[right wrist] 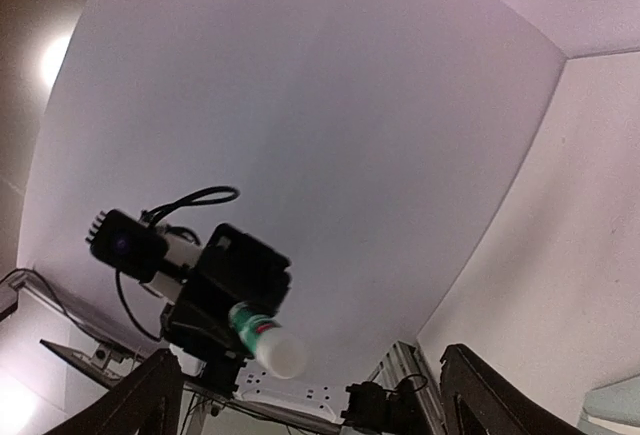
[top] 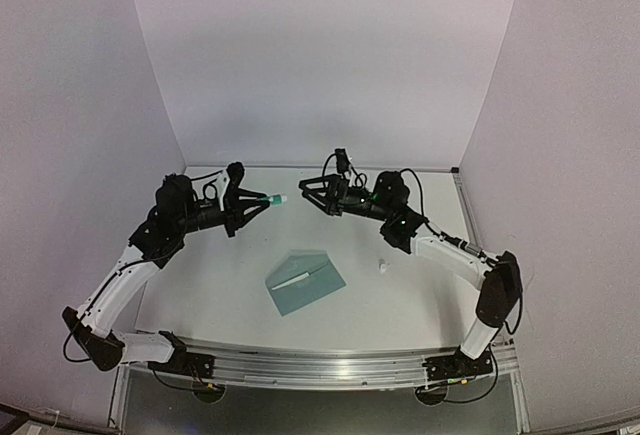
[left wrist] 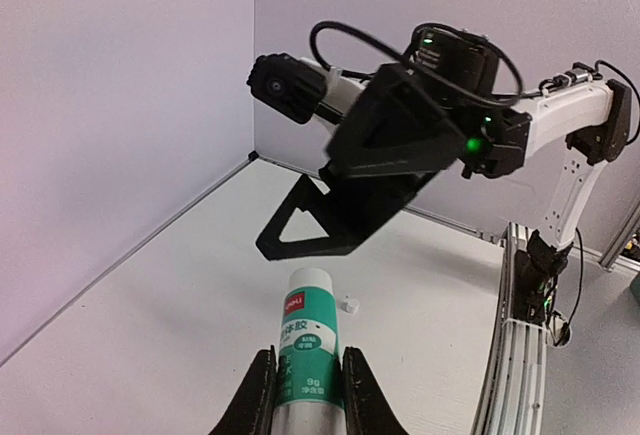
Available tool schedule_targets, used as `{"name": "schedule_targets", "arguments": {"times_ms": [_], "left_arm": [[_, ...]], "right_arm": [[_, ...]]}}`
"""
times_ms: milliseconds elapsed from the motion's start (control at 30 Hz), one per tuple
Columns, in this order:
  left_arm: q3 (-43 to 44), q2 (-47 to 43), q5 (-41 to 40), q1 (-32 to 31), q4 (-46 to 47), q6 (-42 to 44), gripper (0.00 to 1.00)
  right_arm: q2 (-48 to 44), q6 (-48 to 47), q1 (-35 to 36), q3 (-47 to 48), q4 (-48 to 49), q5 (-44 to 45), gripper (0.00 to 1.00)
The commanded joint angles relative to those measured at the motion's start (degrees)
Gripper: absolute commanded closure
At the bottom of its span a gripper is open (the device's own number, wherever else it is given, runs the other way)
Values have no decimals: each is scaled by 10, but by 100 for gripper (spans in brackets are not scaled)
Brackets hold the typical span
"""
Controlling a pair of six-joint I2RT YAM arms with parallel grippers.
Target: Place the letter into the envelope and seal it
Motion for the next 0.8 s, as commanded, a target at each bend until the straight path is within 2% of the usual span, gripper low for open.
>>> {"name": "schedule_targets", "arguments": {"times_ms": [0,300,567,700,767], "left_arm": [[-9,-3,12,1,103,-51,100],[-27,-8,27,-3,147,-60,100],[-32,-2,14,-14,151,-56,100],[-31,2,-16,-24,158,-44,100],[-32,4,-34,-30,156,-34,100]], "right_arm": [[26,11,47,52,81,-34,14],[69,35,60,91,82,-31,24],[99,45,61,148,82,-48,58],[105,53,61,154,83,-54,66],[107,54,61,155,83,-56,76]]}}
